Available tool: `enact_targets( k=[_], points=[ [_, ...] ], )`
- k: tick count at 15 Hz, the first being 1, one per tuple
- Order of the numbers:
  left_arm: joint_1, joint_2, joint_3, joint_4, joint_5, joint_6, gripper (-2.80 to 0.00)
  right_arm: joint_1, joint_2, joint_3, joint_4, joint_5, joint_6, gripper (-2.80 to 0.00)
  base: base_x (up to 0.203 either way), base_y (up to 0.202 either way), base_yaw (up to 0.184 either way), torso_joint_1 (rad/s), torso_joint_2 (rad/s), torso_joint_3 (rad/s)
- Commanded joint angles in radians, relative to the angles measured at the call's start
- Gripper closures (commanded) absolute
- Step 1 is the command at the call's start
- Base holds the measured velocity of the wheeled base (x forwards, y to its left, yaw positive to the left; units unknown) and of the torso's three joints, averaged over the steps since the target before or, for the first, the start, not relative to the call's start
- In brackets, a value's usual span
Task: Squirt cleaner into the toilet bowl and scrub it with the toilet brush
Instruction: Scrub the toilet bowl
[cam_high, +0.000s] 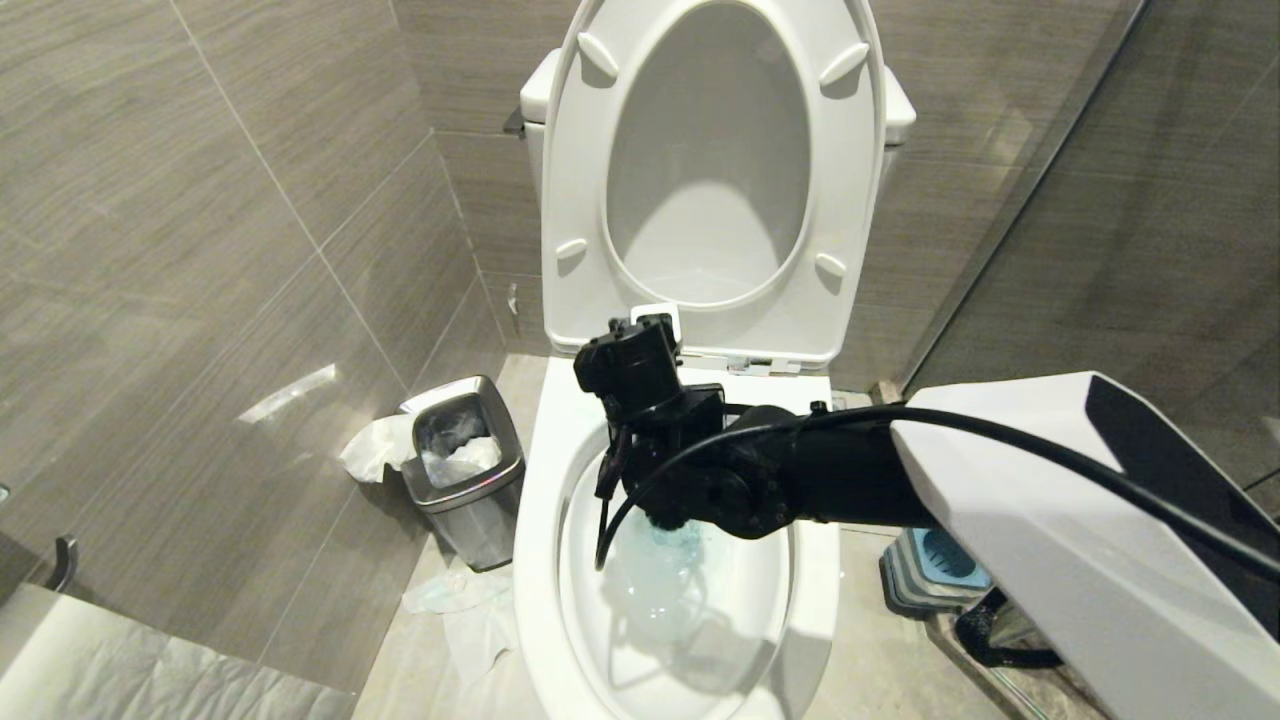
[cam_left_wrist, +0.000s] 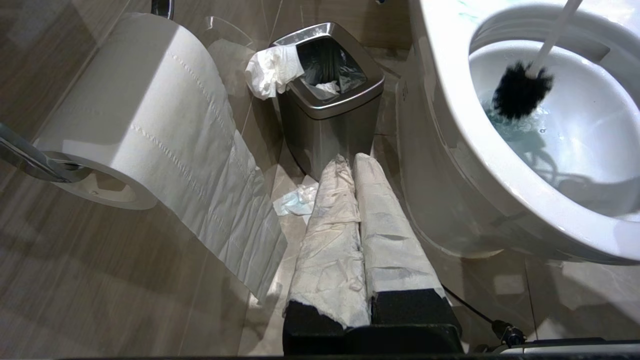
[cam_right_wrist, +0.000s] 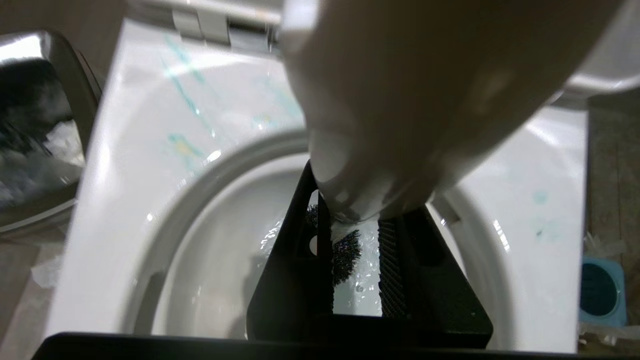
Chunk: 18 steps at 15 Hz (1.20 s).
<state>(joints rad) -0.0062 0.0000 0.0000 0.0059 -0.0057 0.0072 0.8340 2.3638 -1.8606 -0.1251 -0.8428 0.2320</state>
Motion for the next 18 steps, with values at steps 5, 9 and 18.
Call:
enact_targets(
  k=[5, 9, 18],
  points=[
    [0.0, 0.0, 0.002, 0.0, 0.0, 0.0, 0.0, 0.023, -0.162, 0.022, 0.005, -0.007, -0.043, 0.0, 0.0, 0.0, 0.0, 0.0, 0.0, 0.0],
    [0.0, 0.0, 0.002, 0.0, 0.0, 0.0, 0.0, 0.029, -0.094, 0.047, -0.001, -0.006, -0.032, 0.0, 0.0, 0.0, 0.0, 0.0, 0.0, 0.0],
    [0.0, 0.0, 0.002, 0.0, 0.0, 0.0, 0.0, 0.066, -0.005, 0.027, -0.004, -0.033, -0.03, 0.0, 0.0, 0.0, 0.0, 0.0, 0.0, 0.0]
  ],
)
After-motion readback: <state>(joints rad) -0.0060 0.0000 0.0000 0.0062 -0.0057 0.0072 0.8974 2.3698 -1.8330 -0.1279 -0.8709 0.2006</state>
